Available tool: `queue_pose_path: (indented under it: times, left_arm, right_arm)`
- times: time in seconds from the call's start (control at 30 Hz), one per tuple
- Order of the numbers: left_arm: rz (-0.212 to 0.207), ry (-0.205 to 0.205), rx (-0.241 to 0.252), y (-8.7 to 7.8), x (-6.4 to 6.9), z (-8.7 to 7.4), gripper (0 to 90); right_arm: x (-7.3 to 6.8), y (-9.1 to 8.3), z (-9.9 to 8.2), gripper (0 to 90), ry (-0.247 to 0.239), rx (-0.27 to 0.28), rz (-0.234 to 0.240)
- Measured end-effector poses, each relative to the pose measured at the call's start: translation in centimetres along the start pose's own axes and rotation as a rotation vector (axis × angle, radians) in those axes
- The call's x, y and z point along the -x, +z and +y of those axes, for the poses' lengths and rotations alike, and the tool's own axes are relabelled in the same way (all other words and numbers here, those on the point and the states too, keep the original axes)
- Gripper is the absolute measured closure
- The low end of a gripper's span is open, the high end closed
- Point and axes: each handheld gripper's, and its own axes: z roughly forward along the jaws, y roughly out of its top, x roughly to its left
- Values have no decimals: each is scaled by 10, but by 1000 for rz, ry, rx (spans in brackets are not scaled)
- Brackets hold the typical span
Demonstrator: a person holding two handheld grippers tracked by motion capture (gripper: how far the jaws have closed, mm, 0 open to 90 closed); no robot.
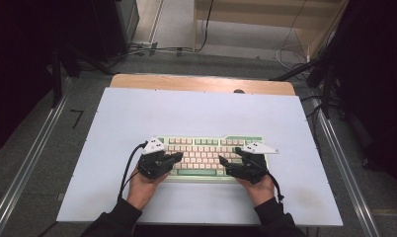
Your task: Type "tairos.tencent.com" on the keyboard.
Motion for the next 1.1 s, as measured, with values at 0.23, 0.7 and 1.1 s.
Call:
queue_pose_path:
  times: [0.23,0.7,1.1]
  left_arm:
    - [-5,17,-28,4,4,-1,900]
    - [-5,37,-93,13,7,-5,900]
    - [6,42,-105,16,6,-7,900]
  right_arm:
    - [-1,2,0,262,-7,-9,2]
    - [-2,3,-1,262,-7,-15,3]
    - [-2,3,-1,262,-6,-19,4]
